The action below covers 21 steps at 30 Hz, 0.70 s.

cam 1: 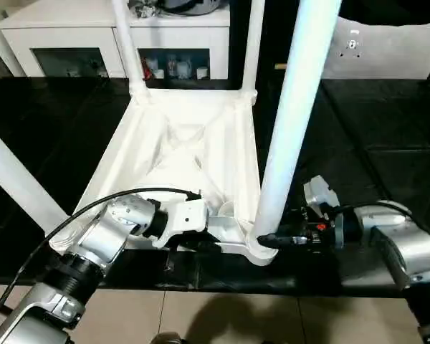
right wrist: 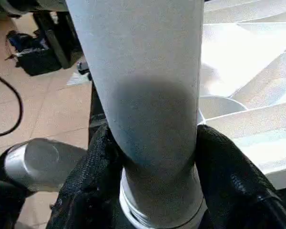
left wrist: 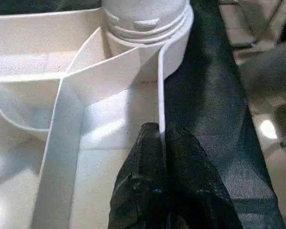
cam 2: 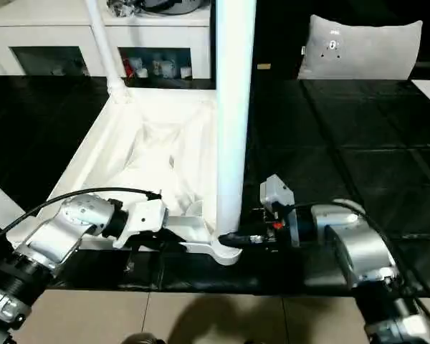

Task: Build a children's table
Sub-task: Rotate leg to tighten

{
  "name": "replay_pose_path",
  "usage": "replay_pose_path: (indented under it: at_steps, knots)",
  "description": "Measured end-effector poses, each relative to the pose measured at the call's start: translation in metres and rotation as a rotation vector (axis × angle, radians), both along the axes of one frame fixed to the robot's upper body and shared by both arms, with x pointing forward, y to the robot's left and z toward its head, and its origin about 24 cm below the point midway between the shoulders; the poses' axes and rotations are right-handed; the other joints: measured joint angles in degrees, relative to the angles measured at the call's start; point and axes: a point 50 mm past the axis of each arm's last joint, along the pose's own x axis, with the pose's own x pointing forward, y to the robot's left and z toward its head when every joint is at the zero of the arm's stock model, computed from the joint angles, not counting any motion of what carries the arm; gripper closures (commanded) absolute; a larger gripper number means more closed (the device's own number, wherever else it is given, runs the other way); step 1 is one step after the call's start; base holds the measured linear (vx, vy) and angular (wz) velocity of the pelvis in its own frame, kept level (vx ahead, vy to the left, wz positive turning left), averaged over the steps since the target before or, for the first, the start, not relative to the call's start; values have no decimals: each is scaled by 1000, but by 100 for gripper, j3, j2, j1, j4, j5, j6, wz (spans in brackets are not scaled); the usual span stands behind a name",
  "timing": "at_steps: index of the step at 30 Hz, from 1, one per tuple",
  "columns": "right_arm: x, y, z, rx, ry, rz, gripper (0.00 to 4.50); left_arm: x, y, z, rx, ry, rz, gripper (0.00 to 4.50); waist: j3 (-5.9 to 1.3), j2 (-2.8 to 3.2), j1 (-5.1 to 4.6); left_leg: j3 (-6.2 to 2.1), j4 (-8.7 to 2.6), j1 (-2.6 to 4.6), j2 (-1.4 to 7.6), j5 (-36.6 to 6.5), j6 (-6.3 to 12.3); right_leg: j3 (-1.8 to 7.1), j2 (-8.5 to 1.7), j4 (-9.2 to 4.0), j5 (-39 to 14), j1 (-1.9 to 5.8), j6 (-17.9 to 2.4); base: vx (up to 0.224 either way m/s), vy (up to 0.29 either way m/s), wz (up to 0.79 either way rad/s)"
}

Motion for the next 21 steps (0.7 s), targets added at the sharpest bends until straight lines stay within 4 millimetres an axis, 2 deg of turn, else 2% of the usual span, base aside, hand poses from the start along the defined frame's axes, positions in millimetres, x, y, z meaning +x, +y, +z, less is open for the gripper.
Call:
replay_pose_path:
  at_steps: [2,4,8,11,14,15,16,19,21]
  knots:
    - [5,6,-3,6,-13,-85,257,3,2,-1,3,3,74,450,0,0,-84,1,-1,22,1,-3,-19,-2,2,0,-1,18,2,0,0,0]
    - [13,14,-7,18,-18,-219,257,7,2,-3,2,5,165,450,1,-1,-249,-1,0,31,0,6,-23,-6,2,-10,-2,25,4,0,0,0]
    - [34,27,-9,15,-40,-484,259,14,-11,-5,-25,-11,343,450,6,-8,-585,-27,26,22,-1,14,-35,-24,1,-35,-3,25,6,0,0,0]
    - [45,38,-10,24,-36,-634,259,18,-21,-6,-38,-35,439,450,6,-8,-731,-38,28,13,-3,14,-34,-45,1,-55,-3,25,6,0,0,0]
    - [51,43,-10,32,-39,-704,259,20,-28,-6,-44,-60,486,450,5,-11,-768,-43,27,4,-3,12,-32,-46,1,-56,-3,26,6,0,0,0]
    - [52,43,-10,39,-40,-726,224,21,-31,-6,-47,-65,502,450,5,-11,-764,-41,26,-2,-3,10,-30,-45,1,-56,-3,26,6,0,0,0]
    - [52,43,-10,41,-44,-738,224,21,-33,-6,-48,-70,507,450,5,-11,-761,-40,25,-5,0,6,-25,-43,1,-56,-3,26,6,0,0,0]
    - [53,43,-9,40,-67,-746,186,22,-35,-5,-50,-77,512,450,5,-10,-756,-40,19,-12,2,0,-18,-38,1,-54,-1,24,5,0,0,0]
    - [53,41,-11,32,-65,-750,181,21,-41,-4,-55,-73,486,450,6,-7,-690,-38,14,-22,-7,-1,-17,-32,1,-46,2,21,3,0,0,0]
